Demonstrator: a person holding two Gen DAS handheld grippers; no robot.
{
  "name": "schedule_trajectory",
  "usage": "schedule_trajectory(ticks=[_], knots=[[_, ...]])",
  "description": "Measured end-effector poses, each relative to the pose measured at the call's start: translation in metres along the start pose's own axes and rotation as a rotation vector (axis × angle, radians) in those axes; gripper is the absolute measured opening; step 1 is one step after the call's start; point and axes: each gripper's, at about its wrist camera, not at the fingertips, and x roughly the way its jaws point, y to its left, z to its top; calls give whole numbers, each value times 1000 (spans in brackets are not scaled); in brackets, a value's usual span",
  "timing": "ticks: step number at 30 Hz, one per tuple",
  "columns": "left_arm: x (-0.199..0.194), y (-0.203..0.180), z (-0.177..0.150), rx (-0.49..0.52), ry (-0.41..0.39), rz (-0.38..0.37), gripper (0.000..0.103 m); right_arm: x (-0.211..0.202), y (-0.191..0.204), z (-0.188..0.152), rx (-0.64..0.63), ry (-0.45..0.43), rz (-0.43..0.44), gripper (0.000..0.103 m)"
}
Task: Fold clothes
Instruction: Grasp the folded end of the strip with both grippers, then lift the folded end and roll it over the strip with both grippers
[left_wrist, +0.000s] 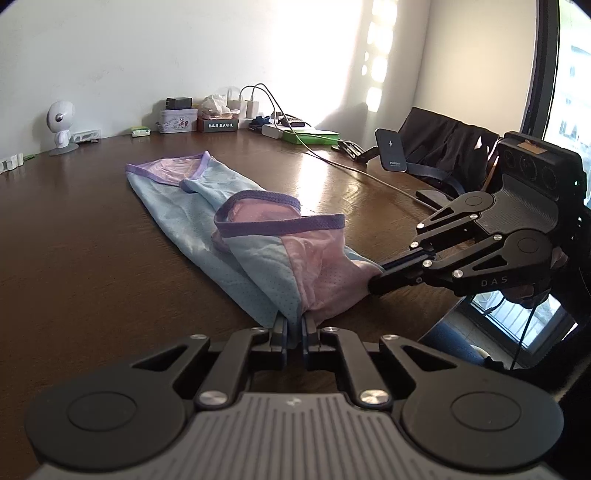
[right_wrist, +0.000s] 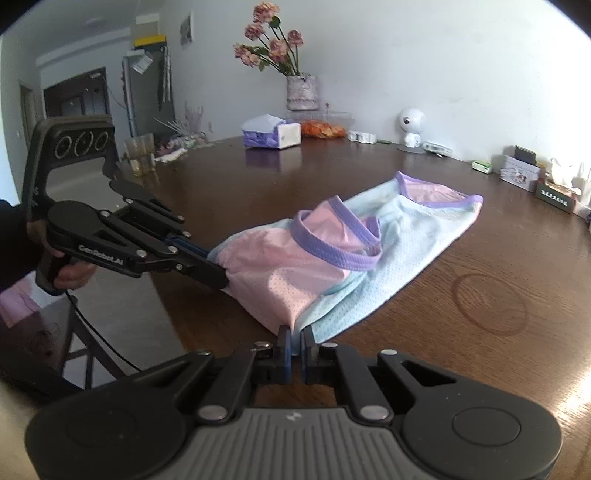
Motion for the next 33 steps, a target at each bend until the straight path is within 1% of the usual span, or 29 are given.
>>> schedule_trajectory(ticks=[3, 7, 10, 12, 14, 15, 17, 18, 19, 20, 21, 22, 23, 24, 25, 26, 27, 29, 30, 31, 32, 33], knots=[[-7, 7, 17, 9, -56, -3, 6, -9, 0, 8, 17, -58, -17, 3], [3, 32, 63, 59, -123, -39, 5, -11, -17, 41, 39, -140, -46, 3], [29, 67, 99, 35, -114, -57, 5, 3, -43, 74, 51, -167, -86, 2], [47, 91, 122, 13, -103, -68, 5, 19, -66, 95, 75, -155, -116, 2], [71, 117, 136, -38, -62, -65, 5, 42, -93, 112, 121, -109, -125, 2], [84, 128, 139, -79, -35, -60, 6, 53, -106, 121, 145, -86, -129, 2], [111, 149, 143, -171, 17, -43, 7, 78, -135, 127, 226, -28, -115, 3], [123, 158, 143, -213, 46, -49, 8, 91, -149, 130, 267, 1, -108, 3], [130, 163, 141, -241, 62, -51, 9, 101, -160, 128, 311, 22, -110, 6], [133, 166, 138, -258, 62, -37, 11, 109, -169, 125, 353, 36, -116, 10], [131, 166, 134, -262, 60, -29, 13, 105, -171, 121, 376, 30, -121, 11], [125, 165, 131, -261, 55, -26, 18, 101, -172, 116, 398, 23, -126, 14], [118, 161, 128, -268, 49, -25, 23, 98, -174, 112, 420, 16, -130, 18], [110, 156, 126, -279, 43, -23, 31, 86, -169, 108, 418, -13, -138, 19], [105, 150, 123, -283, 44, -20, 38, 75, -164, 104, 415, -44, -146, 25], [101, 142, 120, -283, 48, -15, 41, 67, -160, 98, 409, -62, -153, 25], [102, 135, 117, -279, 56, -10, 42, 63, -154, 95, 396, -65, -144, 25], [112, 125, 113, -275, 102, -1, 37, 69, -142, 89, 376, -44, -126, 23], [118, 123, 111, -279, 128, 23, 23, 74, -137, 86, 368, -28, -125, 21], [119, 122, 109, -294, 137, 43, 17, 82, -136, 84, 371, 1, -151, 17], [117, 122, 107, -314, 135, 55, 17, 88, -137, 83, 385, 27, -195, 13], [112, 121, 104, -322, 126, 54, 18, 83, -135, 82, 402, 7, -194, 13]])
